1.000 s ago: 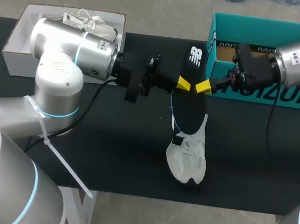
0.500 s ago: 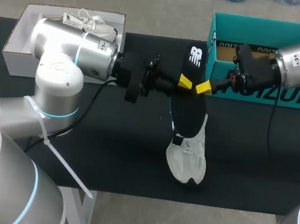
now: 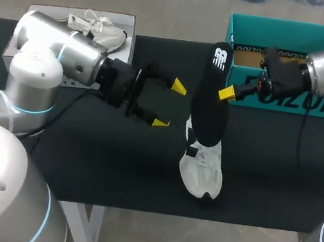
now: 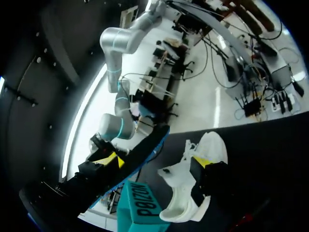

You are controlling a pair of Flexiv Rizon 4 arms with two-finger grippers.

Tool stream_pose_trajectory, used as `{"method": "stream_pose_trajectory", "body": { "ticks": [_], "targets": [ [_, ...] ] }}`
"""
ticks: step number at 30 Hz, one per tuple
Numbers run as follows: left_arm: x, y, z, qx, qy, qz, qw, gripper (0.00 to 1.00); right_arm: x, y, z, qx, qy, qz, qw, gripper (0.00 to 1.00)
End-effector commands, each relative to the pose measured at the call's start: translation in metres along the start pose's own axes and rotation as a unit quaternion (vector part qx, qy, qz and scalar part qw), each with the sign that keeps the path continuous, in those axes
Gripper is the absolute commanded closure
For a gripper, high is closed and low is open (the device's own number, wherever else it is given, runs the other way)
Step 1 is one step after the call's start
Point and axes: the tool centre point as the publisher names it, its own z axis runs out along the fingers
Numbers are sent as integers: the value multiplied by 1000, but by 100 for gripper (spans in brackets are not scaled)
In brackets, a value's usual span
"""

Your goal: Take the shoe out of the shoebox, open the shoe tongue, remove and reinsert the insole, then place the shoe into the shoebox

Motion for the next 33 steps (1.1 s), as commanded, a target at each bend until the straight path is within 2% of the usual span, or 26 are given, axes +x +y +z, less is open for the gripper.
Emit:
{"method": "stream_pose_trajectory", "body": {
  "ticks": [1,4,8,11,13,15,28,33],
  "targets": [
    [37,-16,-21,89,-91,-158,979,0,4,-2,-4,-5,-3,-1,1000,100],
    [47,-21,-18,113,-103,-179,972,0,3,-1,-4,-5,-2,-3,1000,100],
    [44,-24,-16,128,-91,-169,973,0,4,0,-4,-3,-9,2,1000,100],
    [38,-22,-16,125,-78,-167,975,0,4,0,-4,-5,-11,8,1000,100],
    [32,-18,-17,99,-71,-169,978,0,4,0,-4,-5,-11,8,1000,100],
    [16,-18,-25,103,-141,-107,979,0,4,0,-4,-5,-11,8,1000,100],
    [16,-18,-25,103,-141,-107,979,0,4,0,-4,-5,-11,8,1000,100],
    [3,-37,-38,26,-75,-190,979,0,4,0,-4,-5,-11,8,1000,100]
  ]
}}
